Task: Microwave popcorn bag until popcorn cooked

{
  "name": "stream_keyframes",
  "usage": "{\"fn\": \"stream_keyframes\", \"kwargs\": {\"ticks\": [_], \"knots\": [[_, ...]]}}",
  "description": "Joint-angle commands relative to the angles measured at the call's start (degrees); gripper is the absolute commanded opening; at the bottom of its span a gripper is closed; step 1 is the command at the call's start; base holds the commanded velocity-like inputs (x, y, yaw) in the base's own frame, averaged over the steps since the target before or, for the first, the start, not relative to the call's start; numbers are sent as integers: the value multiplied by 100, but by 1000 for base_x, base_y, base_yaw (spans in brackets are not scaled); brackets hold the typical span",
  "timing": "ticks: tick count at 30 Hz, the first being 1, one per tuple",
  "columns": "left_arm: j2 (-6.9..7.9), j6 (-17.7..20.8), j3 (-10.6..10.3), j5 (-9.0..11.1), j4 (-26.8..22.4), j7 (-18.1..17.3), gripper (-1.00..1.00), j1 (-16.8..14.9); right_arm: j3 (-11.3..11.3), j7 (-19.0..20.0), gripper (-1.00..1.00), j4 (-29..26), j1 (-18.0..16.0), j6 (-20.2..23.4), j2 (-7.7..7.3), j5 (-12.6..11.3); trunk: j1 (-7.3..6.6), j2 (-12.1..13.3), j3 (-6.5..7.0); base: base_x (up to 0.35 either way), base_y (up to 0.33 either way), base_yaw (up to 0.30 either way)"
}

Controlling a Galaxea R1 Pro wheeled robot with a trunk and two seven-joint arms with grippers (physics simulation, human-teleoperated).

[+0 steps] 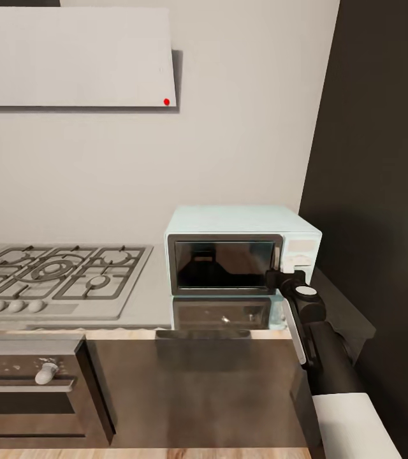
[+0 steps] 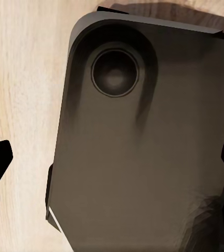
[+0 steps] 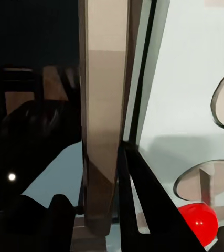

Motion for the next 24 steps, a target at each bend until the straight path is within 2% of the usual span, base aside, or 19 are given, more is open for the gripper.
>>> {"fn": "stream_keyframes", "kwargs": {"ticks": [1, 8, 24], "knots": [[0, -10, 0, 30, -3, 1, 100, -1, 23, 30, -100, -3, -3, 14, 4, -176, 0, -3, -5, 0, 0, 0], [0, -10, 17, 30, -3, 8, 100, -1, 24, 23, -100, 5, -3, 23, -46, -179, 0, -3, -5, -63, 0, 0], [-18, -10, 53, 30, -3, 10, 100, -1, 32, 12, -100, -2, -3, 14, -48, -176, 0, -3, -5, -339, 18, 0]]}}
